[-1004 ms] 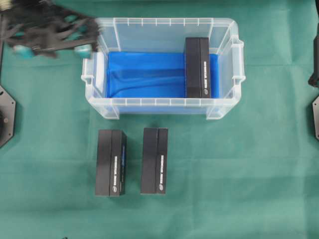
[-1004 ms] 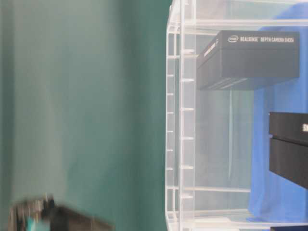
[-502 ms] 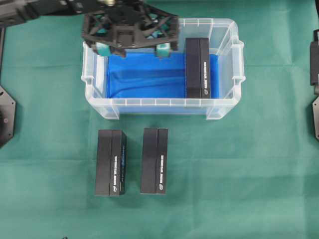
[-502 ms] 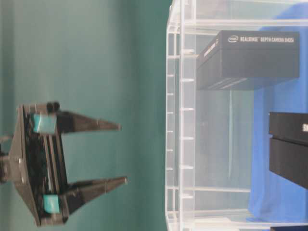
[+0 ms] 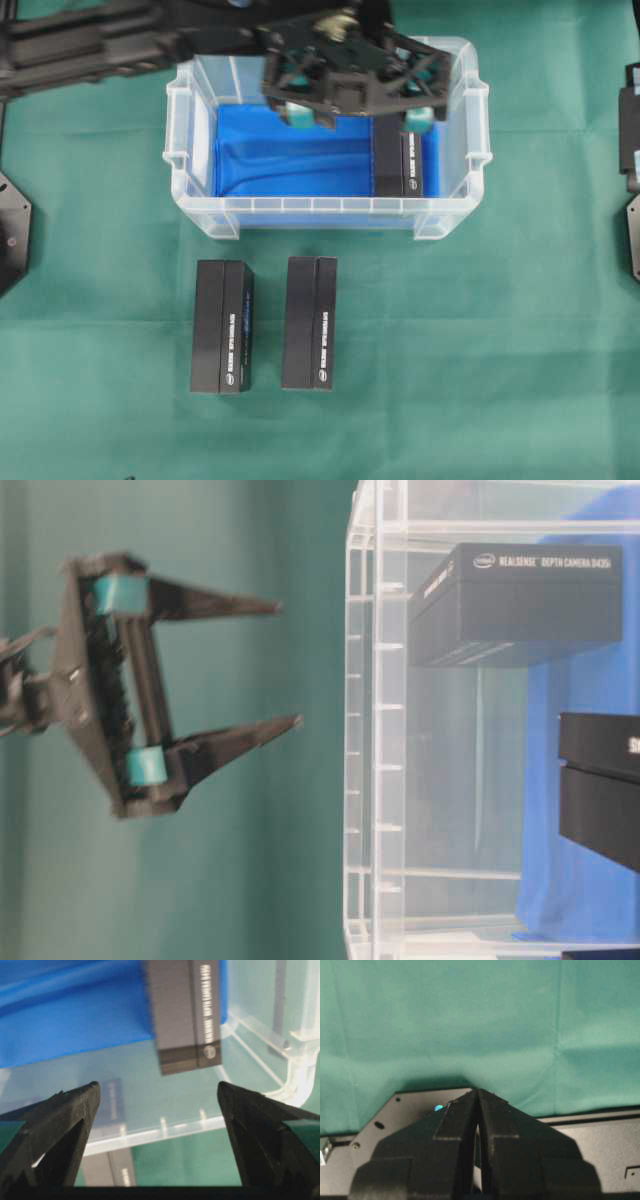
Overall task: Take the box out of the case with the left arm.
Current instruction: 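Move the open left gripper over the right black box in the case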
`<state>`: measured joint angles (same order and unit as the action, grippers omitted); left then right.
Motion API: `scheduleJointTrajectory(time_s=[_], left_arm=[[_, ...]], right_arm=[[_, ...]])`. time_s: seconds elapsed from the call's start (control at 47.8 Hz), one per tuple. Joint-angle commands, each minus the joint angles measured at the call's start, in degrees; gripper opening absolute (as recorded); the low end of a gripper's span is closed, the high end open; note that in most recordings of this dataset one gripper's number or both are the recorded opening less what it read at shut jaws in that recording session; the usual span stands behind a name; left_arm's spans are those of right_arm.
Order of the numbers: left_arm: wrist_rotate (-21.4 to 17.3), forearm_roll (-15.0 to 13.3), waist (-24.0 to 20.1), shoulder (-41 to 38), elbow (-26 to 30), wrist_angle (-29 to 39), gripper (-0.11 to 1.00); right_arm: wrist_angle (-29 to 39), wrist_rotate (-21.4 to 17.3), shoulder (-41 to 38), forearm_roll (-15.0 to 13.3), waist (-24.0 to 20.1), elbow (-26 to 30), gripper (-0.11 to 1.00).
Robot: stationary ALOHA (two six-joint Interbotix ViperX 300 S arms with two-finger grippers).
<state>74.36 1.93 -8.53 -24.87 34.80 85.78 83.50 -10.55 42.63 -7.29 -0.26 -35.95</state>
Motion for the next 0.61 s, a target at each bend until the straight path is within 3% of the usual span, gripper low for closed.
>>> scheduleJointTrajectory(time_s=[0.0,0.209,0.586], left_arm=[[-0.1,-0.1,0.4,-0.8,4.5,1.1,0.93],[-0.3,-0.1,0.6,-5.7,10.5,2.2,0.93],[-0.1,0.0,-0.4,-7.4,10.7,2.5,0.93]], right_arm=[[-0.2,0.1,0.2,-0.2,0.0,0.6,0.03],[-0.2,0.1,0.2,-0.2,-0.1,0.5,0.03],[-0.2,0.1,0.3,-0.1,-0.1,0.5,0.03]])
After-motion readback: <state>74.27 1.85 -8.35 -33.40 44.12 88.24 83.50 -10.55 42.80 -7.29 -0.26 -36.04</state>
